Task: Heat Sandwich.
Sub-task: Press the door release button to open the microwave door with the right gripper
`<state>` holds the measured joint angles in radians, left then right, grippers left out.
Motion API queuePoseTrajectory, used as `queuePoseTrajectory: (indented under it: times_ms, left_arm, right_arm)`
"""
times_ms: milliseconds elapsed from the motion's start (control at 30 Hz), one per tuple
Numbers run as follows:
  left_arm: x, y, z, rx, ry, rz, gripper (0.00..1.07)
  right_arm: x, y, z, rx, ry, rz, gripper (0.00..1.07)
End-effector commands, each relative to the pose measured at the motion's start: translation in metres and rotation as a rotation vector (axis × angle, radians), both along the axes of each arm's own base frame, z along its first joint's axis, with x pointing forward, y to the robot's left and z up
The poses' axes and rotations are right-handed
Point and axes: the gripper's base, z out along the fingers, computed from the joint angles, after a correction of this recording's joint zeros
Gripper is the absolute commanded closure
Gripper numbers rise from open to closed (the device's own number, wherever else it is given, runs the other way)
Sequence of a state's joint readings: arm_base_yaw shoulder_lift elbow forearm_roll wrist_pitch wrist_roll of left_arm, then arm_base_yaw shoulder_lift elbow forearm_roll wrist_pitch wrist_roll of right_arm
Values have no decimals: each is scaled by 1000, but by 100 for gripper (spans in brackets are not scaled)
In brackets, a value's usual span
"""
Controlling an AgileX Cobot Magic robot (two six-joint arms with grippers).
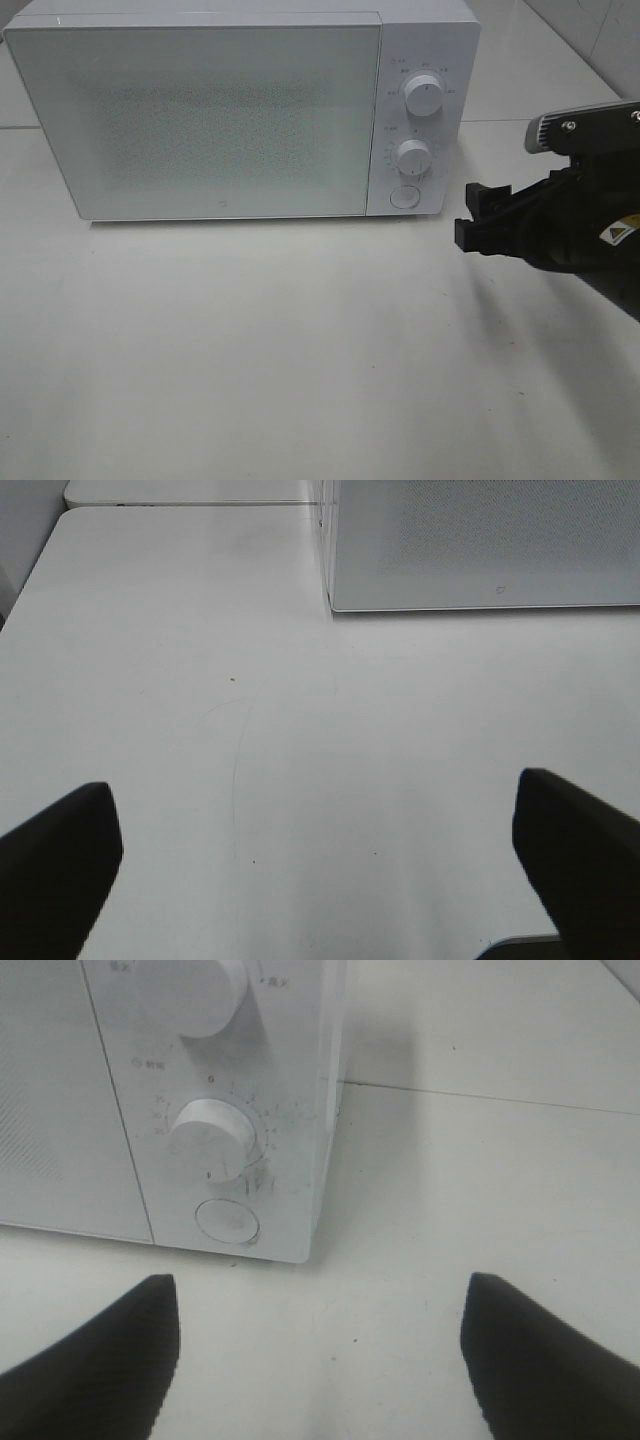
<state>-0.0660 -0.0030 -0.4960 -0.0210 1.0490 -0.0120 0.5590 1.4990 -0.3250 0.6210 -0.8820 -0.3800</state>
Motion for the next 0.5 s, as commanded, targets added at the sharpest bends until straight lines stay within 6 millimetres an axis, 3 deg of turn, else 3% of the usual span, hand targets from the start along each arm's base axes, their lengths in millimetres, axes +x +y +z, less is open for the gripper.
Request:
queuePoseTrajectory:
  times_ms: [33, 500]
  left_arm:
    - [-2, 0, 0, -6, -30, 1, 6]
    - [-2, 0, 0, -6, -30, 1, 6]
  right_arm:
    - [-5, 11, -6, -8, 1, -6, 31]
    - [-19, 48, -22, -25, 72, -17, 31]
